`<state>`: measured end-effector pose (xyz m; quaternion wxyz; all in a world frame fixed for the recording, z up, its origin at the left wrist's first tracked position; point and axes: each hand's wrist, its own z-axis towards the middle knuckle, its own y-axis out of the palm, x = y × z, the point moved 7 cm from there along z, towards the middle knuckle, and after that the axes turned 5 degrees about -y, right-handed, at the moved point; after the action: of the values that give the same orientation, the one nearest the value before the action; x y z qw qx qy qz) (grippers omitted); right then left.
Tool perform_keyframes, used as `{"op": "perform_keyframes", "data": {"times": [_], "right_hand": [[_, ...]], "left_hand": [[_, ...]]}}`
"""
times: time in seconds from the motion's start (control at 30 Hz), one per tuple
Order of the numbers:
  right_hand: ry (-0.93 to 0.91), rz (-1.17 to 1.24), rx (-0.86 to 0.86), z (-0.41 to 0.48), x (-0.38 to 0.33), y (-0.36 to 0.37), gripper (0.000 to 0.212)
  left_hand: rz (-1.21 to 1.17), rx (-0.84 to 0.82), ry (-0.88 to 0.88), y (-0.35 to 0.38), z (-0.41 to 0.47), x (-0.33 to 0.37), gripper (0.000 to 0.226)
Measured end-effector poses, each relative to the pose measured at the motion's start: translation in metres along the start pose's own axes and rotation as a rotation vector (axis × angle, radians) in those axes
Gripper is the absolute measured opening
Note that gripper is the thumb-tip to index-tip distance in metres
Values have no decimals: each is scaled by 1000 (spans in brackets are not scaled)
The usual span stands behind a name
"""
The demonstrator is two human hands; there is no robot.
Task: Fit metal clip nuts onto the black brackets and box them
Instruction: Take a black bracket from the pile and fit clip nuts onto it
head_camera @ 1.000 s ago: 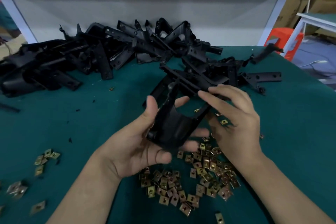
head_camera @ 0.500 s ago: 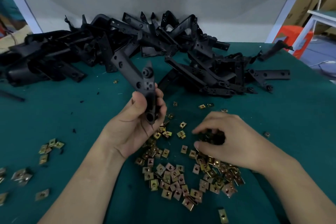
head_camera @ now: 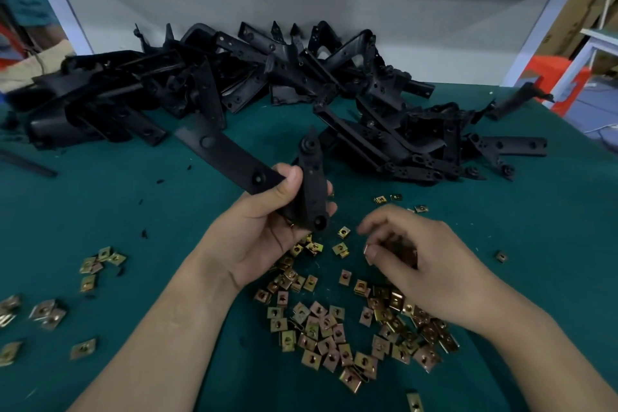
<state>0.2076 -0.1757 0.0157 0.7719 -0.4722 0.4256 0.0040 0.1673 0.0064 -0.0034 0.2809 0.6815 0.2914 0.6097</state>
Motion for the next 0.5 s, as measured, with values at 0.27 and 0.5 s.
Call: {"op": "perform_keyframes", "data": {"times": [0.27, 0.5], "right_hand": [[1, 287, 139, 3, -4, -4, 17], [10, 369, 143, 4, -10, -1, 12]], "left_hand": [[144, -74, -54, 8, 0, -8, 31], [178, -74, -63, 9, 1, -9, 29]]}}
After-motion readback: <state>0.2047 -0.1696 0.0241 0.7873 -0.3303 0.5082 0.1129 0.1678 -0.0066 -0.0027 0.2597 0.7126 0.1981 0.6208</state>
